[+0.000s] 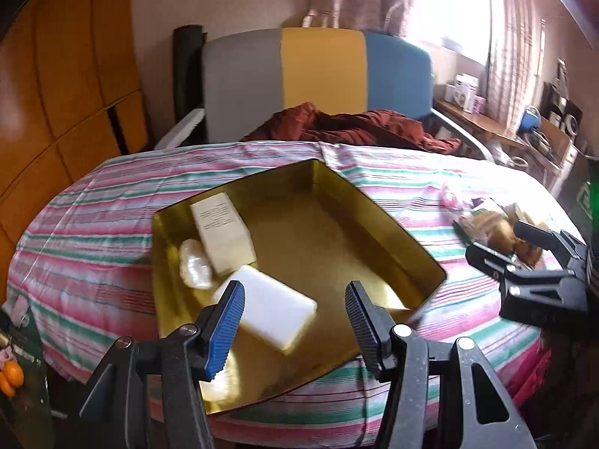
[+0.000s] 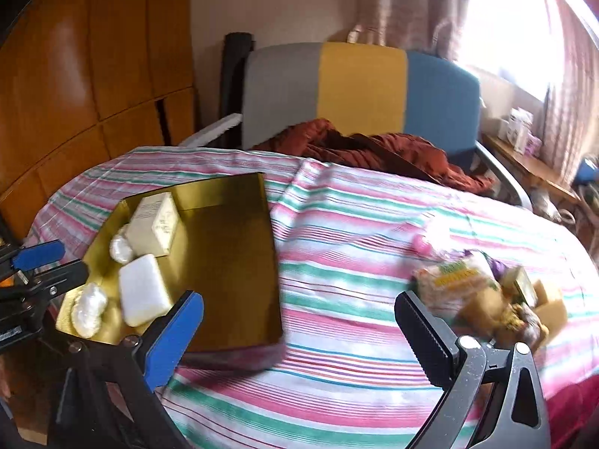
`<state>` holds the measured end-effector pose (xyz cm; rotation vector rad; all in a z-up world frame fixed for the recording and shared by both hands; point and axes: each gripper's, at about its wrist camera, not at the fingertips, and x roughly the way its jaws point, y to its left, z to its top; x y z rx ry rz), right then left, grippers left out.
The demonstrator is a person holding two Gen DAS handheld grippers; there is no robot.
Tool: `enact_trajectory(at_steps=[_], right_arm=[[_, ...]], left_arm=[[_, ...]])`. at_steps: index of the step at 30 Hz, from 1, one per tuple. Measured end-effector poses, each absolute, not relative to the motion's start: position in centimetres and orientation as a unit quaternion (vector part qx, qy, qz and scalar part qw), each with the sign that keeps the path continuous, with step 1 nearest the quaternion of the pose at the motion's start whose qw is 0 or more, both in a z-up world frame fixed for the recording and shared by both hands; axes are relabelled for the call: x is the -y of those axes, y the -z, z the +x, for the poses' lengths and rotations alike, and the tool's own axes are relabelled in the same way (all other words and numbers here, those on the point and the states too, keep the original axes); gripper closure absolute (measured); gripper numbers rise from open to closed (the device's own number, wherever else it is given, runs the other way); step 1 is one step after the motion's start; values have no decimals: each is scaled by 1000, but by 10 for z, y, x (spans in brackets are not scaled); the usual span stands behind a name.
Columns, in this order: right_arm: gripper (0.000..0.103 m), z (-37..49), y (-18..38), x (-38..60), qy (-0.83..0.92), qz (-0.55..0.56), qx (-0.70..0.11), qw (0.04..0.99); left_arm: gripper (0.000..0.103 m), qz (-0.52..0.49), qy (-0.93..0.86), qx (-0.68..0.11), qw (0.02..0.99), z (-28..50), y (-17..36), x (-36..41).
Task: Organize objects
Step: 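Move to the pile and grasp the WEIDAN snack bag with the left gripper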
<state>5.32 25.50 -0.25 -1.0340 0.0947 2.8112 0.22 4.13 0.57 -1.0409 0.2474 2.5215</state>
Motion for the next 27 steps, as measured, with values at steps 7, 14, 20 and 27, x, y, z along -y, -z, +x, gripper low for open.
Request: enact_trajectory(at_steps=[7, 14, 20, 27], right_arm=[[0, 80, 0, -338, -917, -355, -96, 155], [0, 128, -15, -434, -892, -334, -163, 258], [0, 156, -20, -484, -875, -315, -207, 303], [0, 165, -10, -504, -865, -311, -280, 278]], left_arm=[[46, -370, -889, -108, 247, 5, -6, -75], [46, -369, -872, -134, 292, 11, -6, -117], [46, -373, -845, -166, 346, 14, -4, -167], [46, -390, -810, -189, 394, 8, 4, -227]])
